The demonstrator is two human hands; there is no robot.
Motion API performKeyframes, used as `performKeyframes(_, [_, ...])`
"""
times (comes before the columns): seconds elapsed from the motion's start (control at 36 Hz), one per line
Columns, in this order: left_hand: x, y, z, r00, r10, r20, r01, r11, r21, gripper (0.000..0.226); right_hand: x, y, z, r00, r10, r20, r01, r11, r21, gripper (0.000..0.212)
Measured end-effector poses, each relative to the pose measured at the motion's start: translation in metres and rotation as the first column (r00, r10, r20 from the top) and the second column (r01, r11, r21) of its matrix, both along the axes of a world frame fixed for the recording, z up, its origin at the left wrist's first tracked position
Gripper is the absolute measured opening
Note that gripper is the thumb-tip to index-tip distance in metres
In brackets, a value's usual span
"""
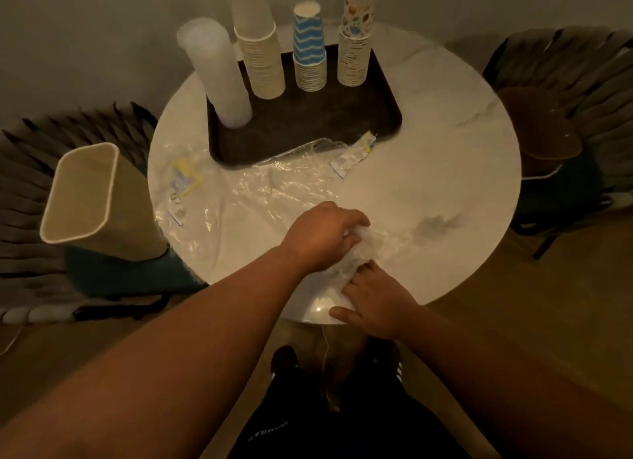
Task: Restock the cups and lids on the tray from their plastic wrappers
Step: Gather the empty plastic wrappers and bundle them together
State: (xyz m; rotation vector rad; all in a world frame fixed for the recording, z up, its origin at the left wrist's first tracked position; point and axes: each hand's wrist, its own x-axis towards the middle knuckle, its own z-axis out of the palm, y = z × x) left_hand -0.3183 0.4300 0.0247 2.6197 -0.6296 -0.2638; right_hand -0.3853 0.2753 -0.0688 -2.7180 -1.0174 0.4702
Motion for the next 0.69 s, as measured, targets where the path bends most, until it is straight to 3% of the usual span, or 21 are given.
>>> performKeyframes(0.14, [0.021, -0.030, -0.019, 0.994, -0.013, -0.109, 0.015, 1.000, 0.022, 0.030, -0.006, -0.004, -0.003, 0.998, -0.042, 0.049, 0.041, 0.999, 0.018, 0.072])
performKeyframes(0.22, [0.029, -0.038, -0.033, 0.994, -0.002, -0.110, 0.005, 1.000, 0.025, 0.025, -0.009, -0.008, -0.011, 0.987, -0.041, 0.154, 0.041, 0.999, 0.000, 0.062])
performKeyframes(0.39, [0.034, -0.047, -0.055, 0.995, -0.016, -0.101, 0.024, 0.996, 0.084, 0.020, -0.010, -0.013, -0.012, 0.982, -0.040, 0.187, 0.034, 0.999, 0.035, 0.060])
performKeyframes(0.56, [0.034, -0.053, -0.065, 0.991, -0.007, -0.134, 0.023, 0.993, 0.117, 0.028, -0.017, -0.027, -0.013, 0.955, -0.207, 0.210, 0.125, 0.929, 0.350, 0.043])
performKeyframes(0.64, [0.035, -0.054, -0.064, 0.987, -0.008, -0.159, 0.032, 0.988, 0.148, 0.029, -0.020, -0.036, -0.011, 0.858, -0.442, 0.263, 0.276, 0.826, 0.491, 0.039])
performKeyframes(0.69, [0.035, -0.053, -0.063, 0.987, -0.010, -0.158, 0.036, 0.986, 0.164, 0.026, -0.015, -0.038, -0.007, 0.816, -0.511, 0.272, 0.317, 0.788, 0.528, 0.039])
